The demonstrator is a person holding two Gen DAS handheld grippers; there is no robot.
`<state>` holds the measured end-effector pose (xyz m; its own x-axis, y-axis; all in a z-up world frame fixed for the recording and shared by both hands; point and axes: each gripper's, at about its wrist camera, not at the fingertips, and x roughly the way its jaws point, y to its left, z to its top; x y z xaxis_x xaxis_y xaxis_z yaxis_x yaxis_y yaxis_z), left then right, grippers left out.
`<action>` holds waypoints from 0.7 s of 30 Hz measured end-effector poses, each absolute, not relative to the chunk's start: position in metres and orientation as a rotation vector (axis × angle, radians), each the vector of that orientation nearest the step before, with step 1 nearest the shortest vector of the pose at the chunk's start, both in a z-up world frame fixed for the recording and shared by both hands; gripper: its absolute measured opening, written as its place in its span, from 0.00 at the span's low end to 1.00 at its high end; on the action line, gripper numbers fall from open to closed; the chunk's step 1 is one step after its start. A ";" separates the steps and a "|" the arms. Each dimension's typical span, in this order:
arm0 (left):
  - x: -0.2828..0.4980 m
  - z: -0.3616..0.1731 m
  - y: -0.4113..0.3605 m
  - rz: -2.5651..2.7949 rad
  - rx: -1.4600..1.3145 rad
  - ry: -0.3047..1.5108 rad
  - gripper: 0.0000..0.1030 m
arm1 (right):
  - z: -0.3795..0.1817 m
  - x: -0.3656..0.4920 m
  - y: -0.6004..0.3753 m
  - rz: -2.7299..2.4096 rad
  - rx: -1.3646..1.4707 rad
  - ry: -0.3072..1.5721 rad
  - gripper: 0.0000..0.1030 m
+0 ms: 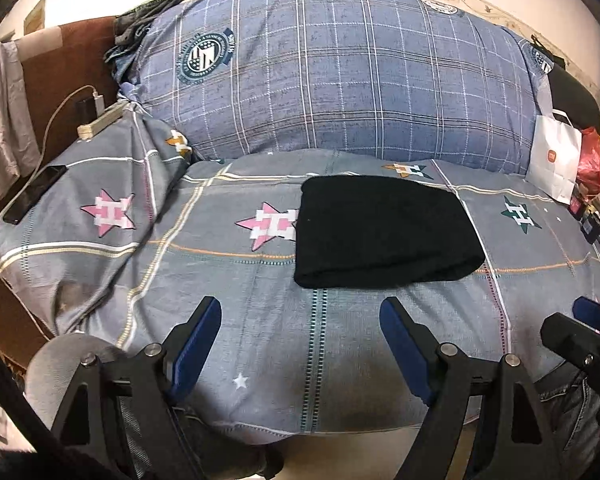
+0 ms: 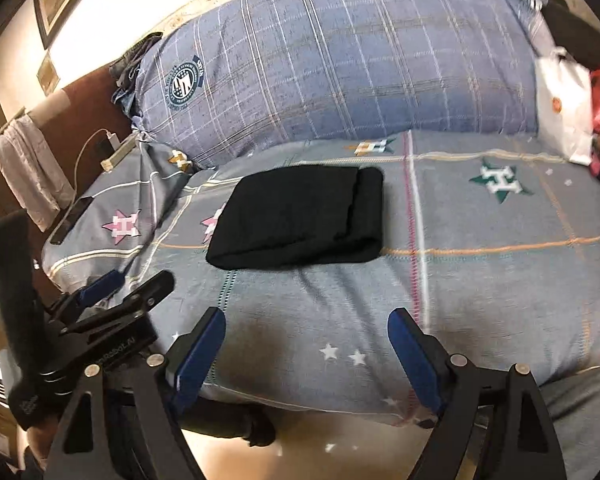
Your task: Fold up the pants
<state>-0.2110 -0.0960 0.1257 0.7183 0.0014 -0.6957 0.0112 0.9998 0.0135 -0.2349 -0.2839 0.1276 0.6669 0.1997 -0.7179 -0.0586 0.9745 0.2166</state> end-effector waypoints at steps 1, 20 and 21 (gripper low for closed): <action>-0.212 0.128 -0.096 0.000 0.018 0.767 0.80 | 0.133 -0.237 -0.282 0.138 0.167 0.821 0.83; -0.236 0.157 -0.097 -0.023 0.003 0.740 0.80 | 0.160 -0.252 -0.284 0.103 0.170 0.777 0.83; -0.237 0.158 -0.097 -0.022 0.004 0.738 0.80 | 0.160 -0.252 -0.284 0.107 0.169 0.777 0.83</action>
<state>-0.2369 -0.0973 0.1579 0.7394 -0.0181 -0.6730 0.0211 0.9998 -0.0037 -0.2522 -0.2838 0.1598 0.7085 0.1577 -0.6879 -0.0333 0.9811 0.1906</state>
